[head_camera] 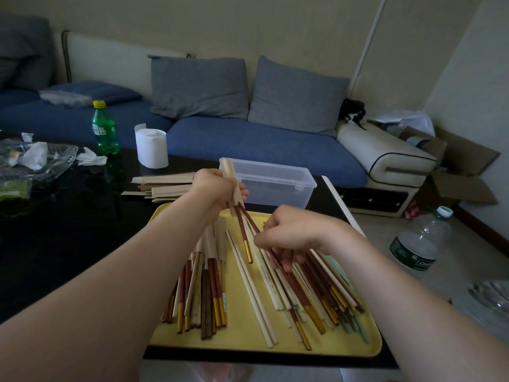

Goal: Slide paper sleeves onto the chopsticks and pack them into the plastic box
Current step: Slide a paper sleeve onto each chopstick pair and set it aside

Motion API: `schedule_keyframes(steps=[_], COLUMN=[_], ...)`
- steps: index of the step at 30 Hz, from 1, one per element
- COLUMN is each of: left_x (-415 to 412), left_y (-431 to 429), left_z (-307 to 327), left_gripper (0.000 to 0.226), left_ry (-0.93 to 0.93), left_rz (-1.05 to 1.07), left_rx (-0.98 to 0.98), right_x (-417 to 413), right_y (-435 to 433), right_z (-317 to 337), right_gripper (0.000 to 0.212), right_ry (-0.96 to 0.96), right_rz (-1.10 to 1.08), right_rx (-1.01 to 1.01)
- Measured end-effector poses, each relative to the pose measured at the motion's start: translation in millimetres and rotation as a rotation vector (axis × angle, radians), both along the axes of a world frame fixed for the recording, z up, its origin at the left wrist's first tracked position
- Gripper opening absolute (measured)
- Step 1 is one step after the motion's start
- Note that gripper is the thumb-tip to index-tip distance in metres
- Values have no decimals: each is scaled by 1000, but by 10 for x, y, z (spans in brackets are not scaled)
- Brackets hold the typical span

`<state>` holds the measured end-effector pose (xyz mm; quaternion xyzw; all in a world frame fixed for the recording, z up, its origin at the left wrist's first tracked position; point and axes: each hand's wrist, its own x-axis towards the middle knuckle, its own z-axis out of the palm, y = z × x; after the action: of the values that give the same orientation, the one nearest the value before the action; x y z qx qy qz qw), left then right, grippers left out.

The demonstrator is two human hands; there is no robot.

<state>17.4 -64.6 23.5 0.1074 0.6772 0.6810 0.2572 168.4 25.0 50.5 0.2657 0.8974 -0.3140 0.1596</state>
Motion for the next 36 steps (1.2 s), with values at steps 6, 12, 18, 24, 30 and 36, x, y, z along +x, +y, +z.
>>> schedule_keyframes(steps=[6, 12, 18, 24, 30, 36], left_x=[-31, 17, 51, -27, -24, -112], left_y=[-5, -18, -22, -15, -52, -66], left_z=[-10, 25, 35, 6, -2, -10], left_gripper=[29, 29, 23, 27, 28, 31], left_ry=[28, 15, 7, 9, -21, 40], left_rz=[40, -81, -208, -93, -227, -258], left_rx=[-3, 75, 67, 86, 4, -182], right_x=[20, -3, -81, 24, -80, -118], right_y=[36, 59, 50, 50, 40, -100], right_z=[7, -51, -139, -42, -165, -187], right_gripper=[13, 15, 15, 46, 51, 46], right_ry=[-39, 115, 419, 151, 380, 352], right_rz=[23, -80, -325, -234, -407, -414], right_rx=[-13, -99, -376, -365, -435, -474])
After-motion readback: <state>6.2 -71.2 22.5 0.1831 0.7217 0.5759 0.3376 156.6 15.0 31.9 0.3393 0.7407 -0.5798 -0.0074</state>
